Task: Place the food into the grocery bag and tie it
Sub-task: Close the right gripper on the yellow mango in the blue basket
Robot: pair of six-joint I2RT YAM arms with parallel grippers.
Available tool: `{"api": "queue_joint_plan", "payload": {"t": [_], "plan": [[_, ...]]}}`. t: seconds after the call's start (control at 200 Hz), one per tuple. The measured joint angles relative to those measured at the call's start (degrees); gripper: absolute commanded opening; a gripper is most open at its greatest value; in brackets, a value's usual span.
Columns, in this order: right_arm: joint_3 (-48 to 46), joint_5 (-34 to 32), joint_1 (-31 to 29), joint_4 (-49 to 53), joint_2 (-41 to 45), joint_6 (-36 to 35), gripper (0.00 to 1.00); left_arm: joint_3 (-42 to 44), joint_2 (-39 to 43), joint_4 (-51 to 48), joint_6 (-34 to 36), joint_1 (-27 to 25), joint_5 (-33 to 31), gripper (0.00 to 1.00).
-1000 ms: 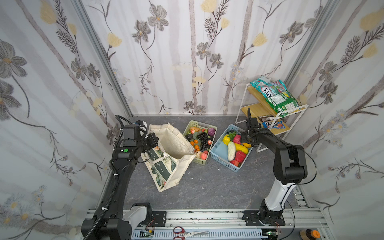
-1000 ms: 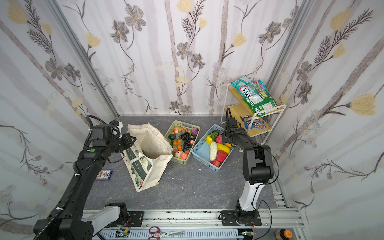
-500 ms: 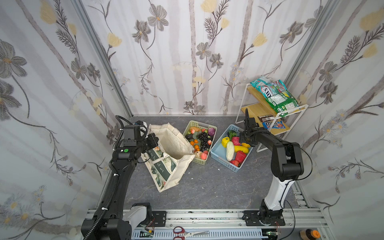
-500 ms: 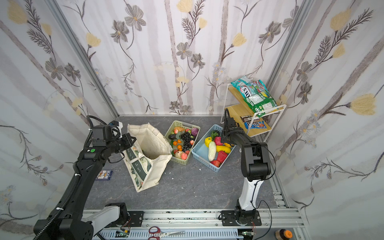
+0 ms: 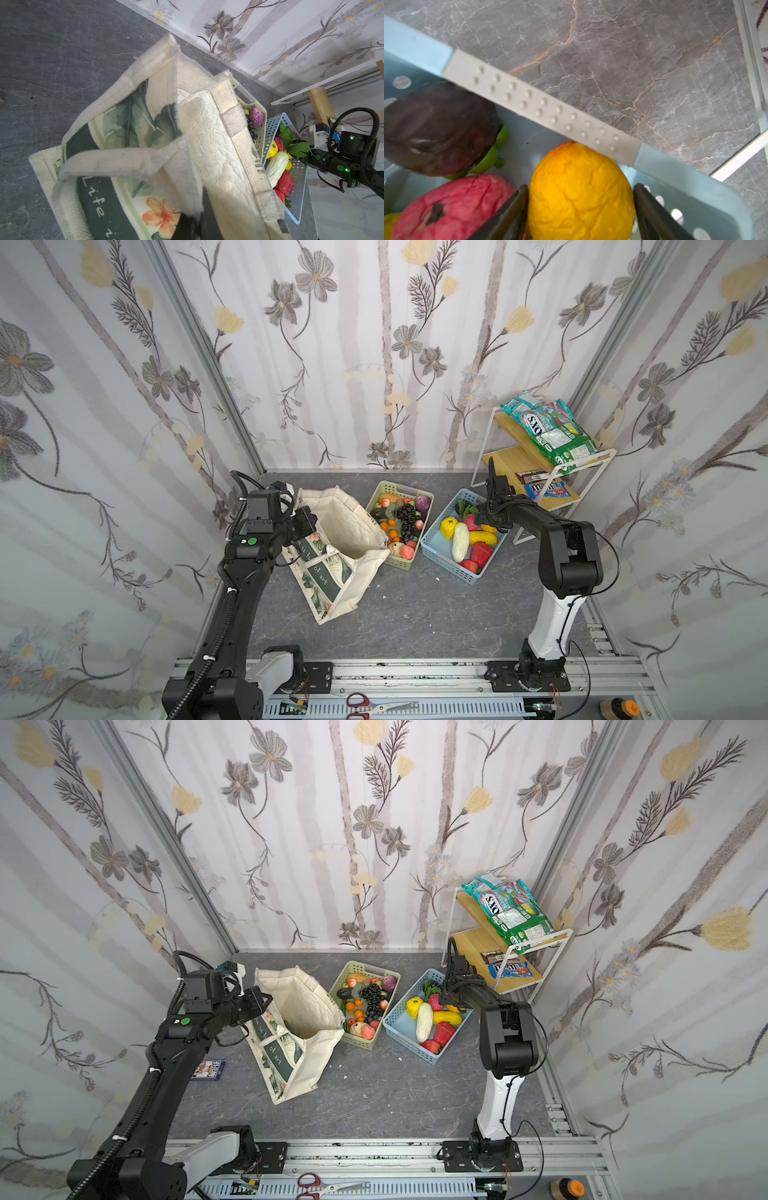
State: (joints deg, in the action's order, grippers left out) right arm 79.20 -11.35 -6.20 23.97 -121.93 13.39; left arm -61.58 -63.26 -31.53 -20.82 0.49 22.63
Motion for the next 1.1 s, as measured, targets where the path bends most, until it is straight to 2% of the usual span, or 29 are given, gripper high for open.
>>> {"api": "queue_joint_plan", "payload": {"t": [0.17,0.545,1.099], "plan": [[0.0,0.6,0.0,-0.3,-0.2,0.0,0.73,0.0,0.0,0.0,0.0,0.0,-0.1,0.00],[-0.2,3.1,0.0,2.3,1.6,0.1,0.69,0.0,0.3,0.0,0.0,0.0,-0.1,0.00],[-0.5,3.5,-0.2,4.7,6.0,0.5,0.68,0.0,0.4,0.0,0.0,0.0,-0.1,0.00]]}}
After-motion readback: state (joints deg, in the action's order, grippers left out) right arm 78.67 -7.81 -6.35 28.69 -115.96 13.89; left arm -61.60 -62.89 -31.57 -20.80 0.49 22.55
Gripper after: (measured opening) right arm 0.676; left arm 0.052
